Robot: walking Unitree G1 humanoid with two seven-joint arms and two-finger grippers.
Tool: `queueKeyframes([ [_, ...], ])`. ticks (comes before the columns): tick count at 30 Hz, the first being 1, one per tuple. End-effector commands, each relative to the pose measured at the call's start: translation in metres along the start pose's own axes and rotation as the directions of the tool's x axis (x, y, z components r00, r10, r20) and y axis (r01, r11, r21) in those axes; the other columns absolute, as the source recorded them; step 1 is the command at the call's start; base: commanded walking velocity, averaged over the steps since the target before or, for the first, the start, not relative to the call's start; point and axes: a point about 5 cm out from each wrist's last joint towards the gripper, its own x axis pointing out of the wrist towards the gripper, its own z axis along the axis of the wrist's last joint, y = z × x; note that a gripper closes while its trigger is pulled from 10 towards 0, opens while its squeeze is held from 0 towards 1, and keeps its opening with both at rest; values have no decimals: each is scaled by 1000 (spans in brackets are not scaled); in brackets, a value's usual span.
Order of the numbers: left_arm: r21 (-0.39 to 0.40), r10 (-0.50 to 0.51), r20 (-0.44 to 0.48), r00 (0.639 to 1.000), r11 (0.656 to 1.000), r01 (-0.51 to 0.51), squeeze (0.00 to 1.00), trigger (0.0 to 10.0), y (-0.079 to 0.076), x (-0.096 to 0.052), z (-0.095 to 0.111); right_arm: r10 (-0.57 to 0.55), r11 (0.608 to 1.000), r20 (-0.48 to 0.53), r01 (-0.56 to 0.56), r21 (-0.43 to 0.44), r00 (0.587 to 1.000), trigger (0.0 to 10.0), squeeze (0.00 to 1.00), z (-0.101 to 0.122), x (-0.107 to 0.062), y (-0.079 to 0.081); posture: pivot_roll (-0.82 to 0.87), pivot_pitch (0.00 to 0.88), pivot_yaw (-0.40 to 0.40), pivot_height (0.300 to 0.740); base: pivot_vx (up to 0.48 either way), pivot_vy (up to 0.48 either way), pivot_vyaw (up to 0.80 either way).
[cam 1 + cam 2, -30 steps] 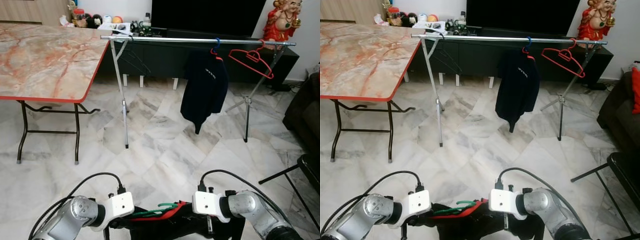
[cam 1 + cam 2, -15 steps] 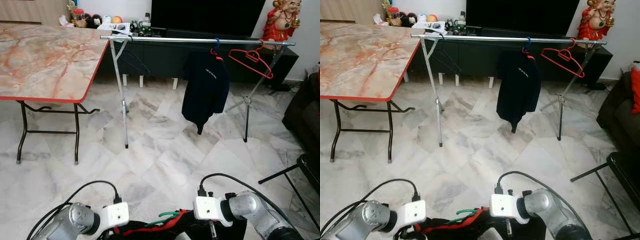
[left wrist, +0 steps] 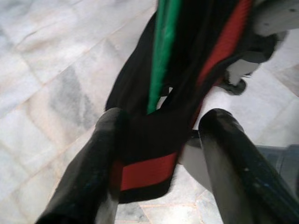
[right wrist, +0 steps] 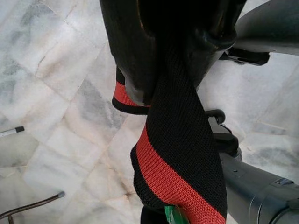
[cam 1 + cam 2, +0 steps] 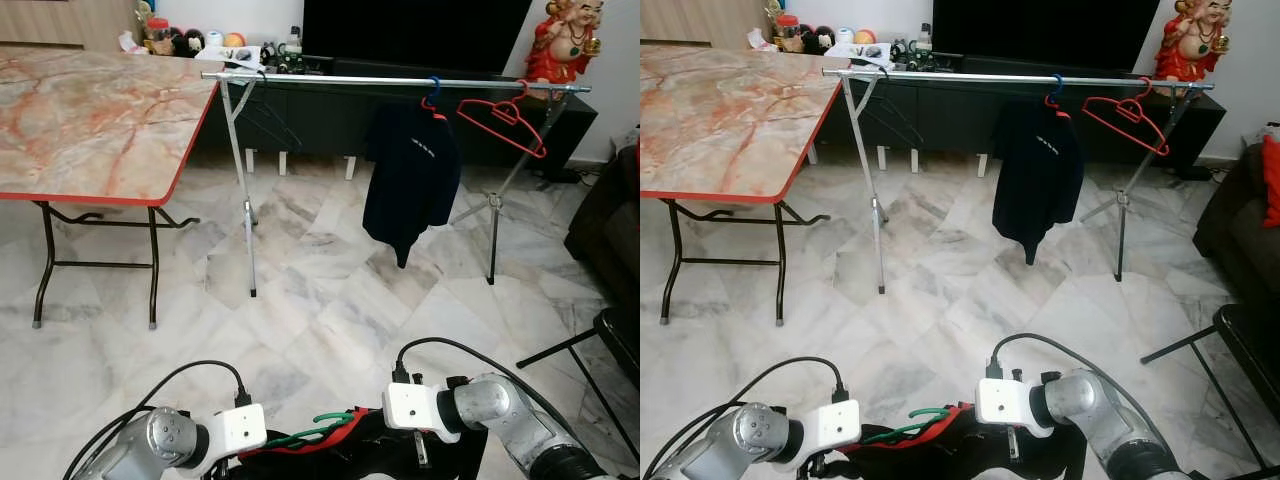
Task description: Hang hanger
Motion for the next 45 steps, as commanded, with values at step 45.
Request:
queueKeyframes([
  [45, 117, 562, -264, 783, 825, -553, 0, 0, 60, -19, -36, -48, 999, -71, 48, 3, 996, 10000, 0, -11, -8, -1, 72, 74, -76, 740, 0, 0, 0],
])
